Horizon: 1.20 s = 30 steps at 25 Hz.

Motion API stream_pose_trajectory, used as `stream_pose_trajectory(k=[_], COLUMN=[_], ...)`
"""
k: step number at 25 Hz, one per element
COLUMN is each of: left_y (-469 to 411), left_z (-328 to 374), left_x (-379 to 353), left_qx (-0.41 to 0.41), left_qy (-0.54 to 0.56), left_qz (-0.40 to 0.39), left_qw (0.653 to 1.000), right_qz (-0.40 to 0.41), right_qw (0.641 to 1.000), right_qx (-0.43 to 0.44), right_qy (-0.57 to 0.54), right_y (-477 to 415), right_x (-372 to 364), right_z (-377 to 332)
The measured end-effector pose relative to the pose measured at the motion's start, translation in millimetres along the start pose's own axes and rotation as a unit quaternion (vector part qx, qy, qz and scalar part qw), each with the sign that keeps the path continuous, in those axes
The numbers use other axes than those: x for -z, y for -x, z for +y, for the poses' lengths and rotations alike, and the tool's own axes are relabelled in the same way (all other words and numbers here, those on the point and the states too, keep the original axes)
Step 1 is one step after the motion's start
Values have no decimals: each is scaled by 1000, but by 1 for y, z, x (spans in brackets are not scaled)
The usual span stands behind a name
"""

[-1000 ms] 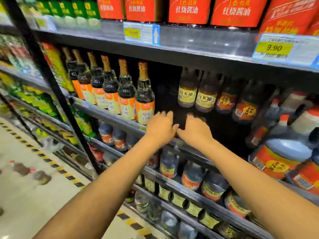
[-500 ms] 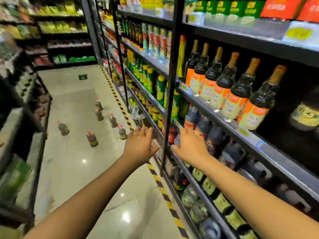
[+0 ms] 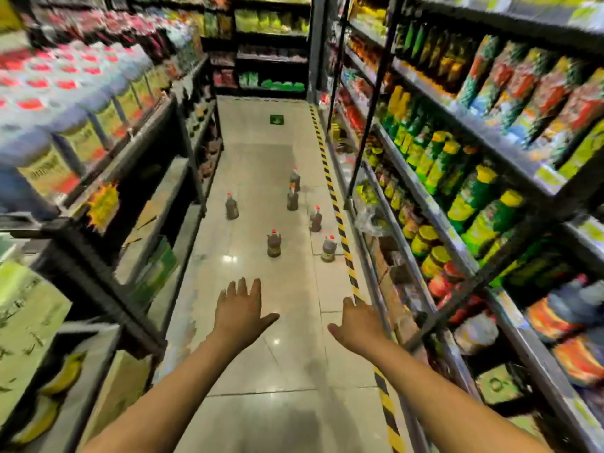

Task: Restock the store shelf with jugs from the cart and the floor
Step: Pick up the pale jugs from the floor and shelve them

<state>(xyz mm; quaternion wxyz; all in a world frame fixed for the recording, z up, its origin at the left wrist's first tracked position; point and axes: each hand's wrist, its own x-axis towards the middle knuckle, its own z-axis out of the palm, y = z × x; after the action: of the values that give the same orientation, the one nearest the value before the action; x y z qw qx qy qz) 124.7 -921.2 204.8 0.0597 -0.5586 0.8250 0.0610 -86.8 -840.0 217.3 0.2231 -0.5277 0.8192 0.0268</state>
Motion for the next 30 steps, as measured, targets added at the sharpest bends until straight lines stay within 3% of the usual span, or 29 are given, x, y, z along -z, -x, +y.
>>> stream_pose_trajectory(k=[4,9,23,30], left_y=[-37,-104,-420,-547], left_z=[-41,-44,-9,-23], left_x=[-22,-48,-60,-92], left_qx=[43,74,108,106], left_qy=[18,60,59,93], left_qz=[-49,-115,-213,-250], left_qw=[998,989,969,958], right_qz=[-51,-99,-179,-225], right_qw=[998,993,979,968], right_qx=[-29,-58,-94,-106], right_qy=[-31,-24,-37,-28], right_y=[-48,-127,-464,-577], right_x=[-17,-23,66,51], right_z=[-25,-24,25,5])
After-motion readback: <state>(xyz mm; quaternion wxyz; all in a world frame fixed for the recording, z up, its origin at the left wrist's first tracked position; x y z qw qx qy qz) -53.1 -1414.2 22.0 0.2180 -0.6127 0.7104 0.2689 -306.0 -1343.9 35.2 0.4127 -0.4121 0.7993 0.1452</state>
